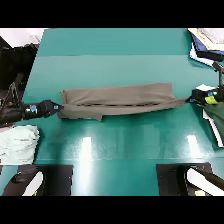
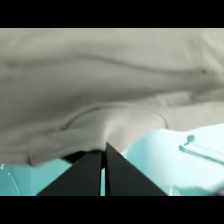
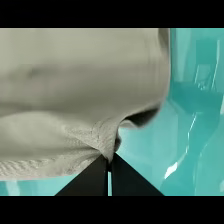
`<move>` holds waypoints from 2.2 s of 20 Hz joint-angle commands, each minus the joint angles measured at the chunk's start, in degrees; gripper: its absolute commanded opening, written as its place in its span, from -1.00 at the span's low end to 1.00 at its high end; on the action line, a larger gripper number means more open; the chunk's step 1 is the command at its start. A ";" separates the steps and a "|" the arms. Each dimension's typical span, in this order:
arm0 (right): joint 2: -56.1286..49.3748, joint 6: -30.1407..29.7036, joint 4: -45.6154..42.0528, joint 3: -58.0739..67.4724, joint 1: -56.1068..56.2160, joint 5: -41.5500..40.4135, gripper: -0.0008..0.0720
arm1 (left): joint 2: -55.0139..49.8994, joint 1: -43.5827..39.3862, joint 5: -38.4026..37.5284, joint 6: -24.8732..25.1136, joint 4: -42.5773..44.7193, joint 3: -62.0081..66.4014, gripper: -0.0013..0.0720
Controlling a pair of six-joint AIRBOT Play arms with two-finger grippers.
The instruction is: Fold the shirts.
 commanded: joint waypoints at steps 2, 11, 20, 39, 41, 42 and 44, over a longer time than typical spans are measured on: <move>-10.36 3.65 0.00 6.88 3.54 -5.86 -0.93 | -11.78 0.02 7.39 3.78 -0.33 4.72 -0.89; -25.44 5.35 0.57 18.32 7.72 -10.69 -0.92 | -28.20 0.02 16.11 6.49 -0.48 12.24 -0.89; -28.87 2.29 3.56 22.82 0.50 -0.50 0.53 | -29.16 0.00 5.07 5.42 -1.22 18.32 0.73; -43.56 -14.43 20.02 22.84 -0.61 4.28 -0.92 | -29.24 -3.06 -3.56 3.93 0.26 19.47 -0.89; -41.55 -15.34 20.02 22.84 -0.57 4.31 -0.92 | -29.68 -7.74 -0.31 3.76 0.59 19.47 -0.89; -40.02 -15.34 20.02 22.84 -0.57 4.35 -0.92 | -30.10 -10.58 2.62 3.32 0.57 19.56 -0.90; -36.22 -15.32 20.17 22.84 -0.39 5.05 -0.93 | -32.35 -15.72 7.06 1.60 0.46 21.51 -0.90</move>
